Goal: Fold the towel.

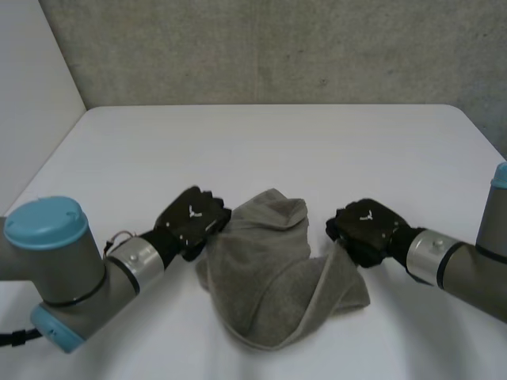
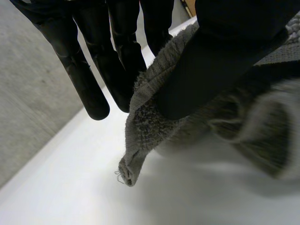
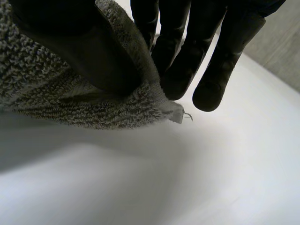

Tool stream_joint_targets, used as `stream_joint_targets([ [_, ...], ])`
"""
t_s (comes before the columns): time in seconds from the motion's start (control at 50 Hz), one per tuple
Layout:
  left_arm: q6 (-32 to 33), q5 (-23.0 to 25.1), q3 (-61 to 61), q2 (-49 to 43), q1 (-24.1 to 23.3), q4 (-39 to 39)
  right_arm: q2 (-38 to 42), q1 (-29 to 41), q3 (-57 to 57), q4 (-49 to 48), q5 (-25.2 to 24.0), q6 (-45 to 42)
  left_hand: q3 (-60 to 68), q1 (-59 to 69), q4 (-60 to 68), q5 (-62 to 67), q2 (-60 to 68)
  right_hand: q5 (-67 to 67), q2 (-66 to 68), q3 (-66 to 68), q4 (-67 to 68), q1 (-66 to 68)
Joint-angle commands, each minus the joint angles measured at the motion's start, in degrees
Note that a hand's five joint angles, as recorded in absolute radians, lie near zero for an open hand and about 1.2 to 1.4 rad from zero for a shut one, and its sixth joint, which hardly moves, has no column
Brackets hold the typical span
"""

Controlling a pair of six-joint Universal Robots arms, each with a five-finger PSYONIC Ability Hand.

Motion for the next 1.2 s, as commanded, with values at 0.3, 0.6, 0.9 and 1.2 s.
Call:
stream_joint_targets([
  [0.3, -6.0, -23.9, 42.8, 8.8, 0.7, -0.2, -11.4, 2.4, -51.9, -9.5, 30.0, 22.4, 11.4, 13.5, 11.3, 12.4, 11.2, 3.4, 4.2, 4.2, 3.8, 4.3],
  [0.6, -9.3, -21.6, 26.6, 6.1, 1.6, -1.9, -6.9, 6.2, -31.0, 4.1, 28.1, 12.0, 11.4, 13.5, 11.3, 12.4, 11.2, 3.4, 4.2, 4.2, 3.8, 4.3],
  [0.9, 3.2, -13.4, 1.3, -1.9, 4.1, 3.6, 4.2, 6.6, -10.5, 2.0, 28.1, 4.0, 11.4, 13.5, 11.3, 12.4, 11.2, 3.4, 4.2, 4.2, 3.8, 4.3],
  [1.2, 5.1, -14.1, 0.7, 20.9, 9.1, -9.9, -23.0, 5.6, -9.3, 6.6, 27.1, 2.7, 11.4, 13.5, 11.3, 12.4, 11.2, 3.4, 4.2, 4.2, 3.8, 4.3],
])
